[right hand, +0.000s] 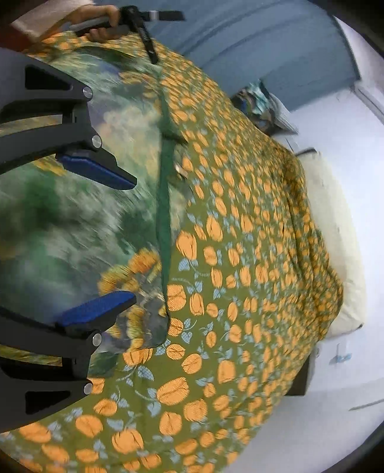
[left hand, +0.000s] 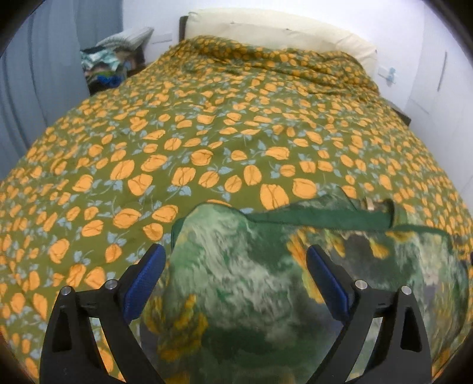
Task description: Fold large clothes
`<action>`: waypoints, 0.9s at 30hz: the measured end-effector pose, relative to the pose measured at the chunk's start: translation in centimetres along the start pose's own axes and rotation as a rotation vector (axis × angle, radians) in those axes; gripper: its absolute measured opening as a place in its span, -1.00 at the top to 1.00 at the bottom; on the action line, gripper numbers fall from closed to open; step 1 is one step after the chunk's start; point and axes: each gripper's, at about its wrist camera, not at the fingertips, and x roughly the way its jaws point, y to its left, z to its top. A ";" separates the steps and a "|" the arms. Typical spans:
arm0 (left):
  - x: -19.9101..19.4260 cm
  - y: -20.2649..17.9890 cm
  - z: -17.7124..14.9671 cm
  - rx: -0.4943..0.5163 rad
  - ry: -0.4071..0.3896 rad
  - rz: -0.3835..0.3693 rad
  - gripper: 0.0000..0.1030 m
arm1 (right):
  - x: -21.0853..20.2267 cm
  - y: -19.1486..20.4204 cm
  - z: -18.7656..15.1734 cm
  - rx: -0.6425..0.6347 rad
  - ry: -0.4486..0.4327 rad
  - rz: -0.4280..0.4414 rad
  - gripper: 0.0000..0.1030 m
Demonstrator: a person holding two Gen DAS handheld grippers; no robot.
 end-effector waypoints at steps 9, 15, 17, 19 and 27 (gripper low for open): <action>-2.5 -1.0 -1.3 0.054 -0.015 0.034 -0.87 | -4.4 1.6 -6.0 -0.093 0.043 -0.006 -0.43; -3.6 -1.4 -2.5 0.074 -0.007 0.036 -0.87 | -4.2 -0.6 -9.4 -0.032 0.109 -0.077 -0.43; -4.0 -1.4 -3.4 0.086 -0.006 0.036 -0.92 | -4.6 -1.4 -10.1 0.005 0.108 -0.101 -0.43; -4.1 -1.2 -4.7 0.094 0.003 0.032 -0.92 | -5.3 -1.7 -10.5 0.031 0.092 -0.105 -0.43; -1.3 0.5 -9.8 0.092 0.103 0.049 -0.99 | -5.3 0.2 -12.8 -0.006 0.064 -0.154 -0.47</action>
